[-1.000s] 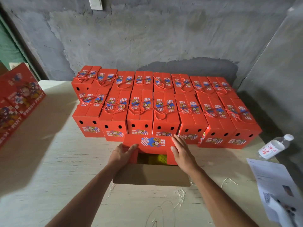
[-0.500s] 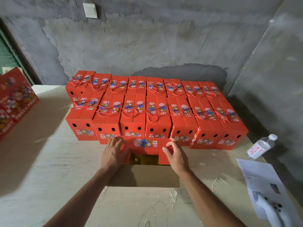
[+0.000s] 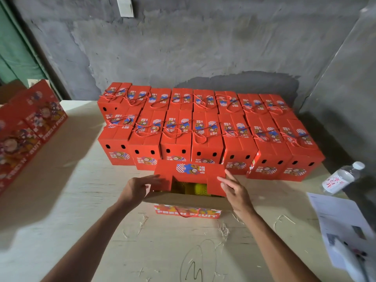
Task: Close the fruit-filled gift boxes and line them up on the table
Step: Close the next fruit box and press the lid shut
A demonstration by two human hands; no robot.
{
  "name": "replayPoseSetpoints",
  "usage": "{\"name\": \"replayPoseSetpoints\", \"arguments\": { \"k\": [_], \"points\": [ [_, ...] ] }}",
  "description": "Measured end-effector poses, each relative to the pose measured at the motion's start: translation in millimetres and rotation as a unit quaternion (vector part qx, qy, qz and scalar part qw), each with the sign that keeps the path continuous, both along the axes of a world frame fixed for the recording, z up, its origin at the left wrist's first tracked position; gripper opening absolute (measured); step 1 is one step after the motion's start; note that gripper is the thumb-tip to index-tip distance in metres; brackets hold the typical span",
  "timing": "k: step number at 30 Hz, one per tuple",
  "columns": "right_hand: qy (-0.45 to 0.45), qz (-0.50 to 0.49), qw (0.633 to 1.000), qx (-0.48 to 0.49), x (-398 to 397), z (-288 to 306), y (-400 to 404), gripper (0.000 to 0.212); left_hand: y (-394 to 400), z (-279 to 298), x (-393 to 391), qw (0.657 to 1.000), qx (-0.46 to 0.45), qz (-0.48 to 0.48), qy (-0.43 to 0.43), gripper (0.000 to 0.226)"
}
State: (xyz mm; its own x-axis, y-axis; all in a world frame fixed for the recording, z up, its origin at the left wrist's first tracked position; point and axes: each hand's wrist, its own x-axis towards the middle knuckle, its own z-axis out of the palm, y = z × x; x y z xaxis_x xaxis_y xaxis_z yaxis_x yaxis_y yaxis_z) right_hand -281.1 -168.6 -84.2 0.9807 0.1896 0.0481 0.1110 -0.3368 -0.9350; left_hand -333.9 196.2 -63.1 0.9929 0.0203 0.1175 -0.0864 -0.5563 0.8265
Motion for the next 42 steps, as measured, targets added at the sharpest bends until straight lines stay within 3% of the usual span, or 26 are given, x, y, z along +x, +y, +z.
{"name": "replayPoseSetpoints", "arguments": {
  "k": [3, 6, 7, 10, 13, 16, 18, 20, 24, 26, 28, 31, 33, 36, 42],
  "points": [
    [0.017, 0.017, 1.0, -0.013, -5.8, 0.1, -5.7, 0.039, 4.0, -0.9, -3.9, 0.996, 0.077, -0.049, -0.017, 0.07],
    [0.006, 0.014, 0.999, -0.038, -11.7, -0.5, -6.4, 0.042, 10.1, 0.9, -6.1, 0.991, 0.117, -0.065, 0.013, 0.084],
    [0.003, 0.01, 0.999, -0.036, -13.7, -0.5, -5.7, 0.041, 12.0, 1.9, -7.0, 0.991, 0.116, -0.07, 0.02, 0.082],
    [0.019, -0.012, 1.0, -0.008, -19.9, 0.3, -5.6, 0.041, 15.4, 5.3, -8.7, 0.99, 0.099, -0.089, 0.037, 0.047],
    [0.047, -0.007, 0.999, 0.016, -27.1, 0.3, -10.0, 0.055, 11.5, 15.7, -15.0, 0.988, 0.097, -0.106, 0.058, 0.053],
    [0.059, 0.012, 0.998, -0.006, -37.0, 6.8, -10.1, 0.057, -2.8, 18.0, -20.7, 0.996, 0.032, -0.079, 0.041, 0.033],
    [0.057, 0.012, 0.997, -0.052, -42.5, 9.5, -6.5, 0.033, -17.5, 12.6, -23.3, 0.999, -0.033, 0.0, 0.029, 0.047],
    [0.034, -0.032, 0.996, -0.071, -46.5, 14.9, 1.6, 0.013, -31.7, 7.4, -24.9, 0.996, 0.003, 0.088, -0.021, 0.062],
    [0.006, -0.133, 0.987, -0.094, -43.7, 30.8, 20.8, 0.045, -54.8, 11.5, -18.6, 0.986, 0.027, 0.154, -0.054, 0.081],
    [-0.022, -0.162, 0.976, -0.145, -39.7, 34.5, 26.1, 0.057, -58.7, 15.9, -11.1, 0.986, 0.047, 0.149, -0.05, 0.073],
    [-0.09, -0.17, 0.962, -0.194, -36.4, 36.8, 30.7, 0.067, -59.5, 17.1, -4.0, 0.981, 0.13, 0.131, -0.063, 0.058],
    [-0.179, -0.139, 0.931, -0.286, -28.9, 39.1, 37.9, 0.058, -62.1, 14.0, 3.4, 0.954, 0.268, 0.089, -0.098, 0.051],
    [-0.174, -0.094, 0.911, -0.361, -22.1, 39.0, 40.9, 0.056, -63.2, 11.3, 6.3, 0.946, 0.307, 0.067, -0.075, 0.061],
    [-0.146, -0.043, 0.885, -0.441, -16.1, 36.0, 41.9, 0.072, -66.5, 8.0, 7.8, 0.946, 0.32, 0.036, -0.027, 0.084],
    [-0.089, -0.029, 0.893, -0.44, -15.8, 23.7, 42.9, 0.08, -66.6, -4.3, 5.6, 0.933, 0.355, -0.053, 0.011, 0.125]
  ]
}}
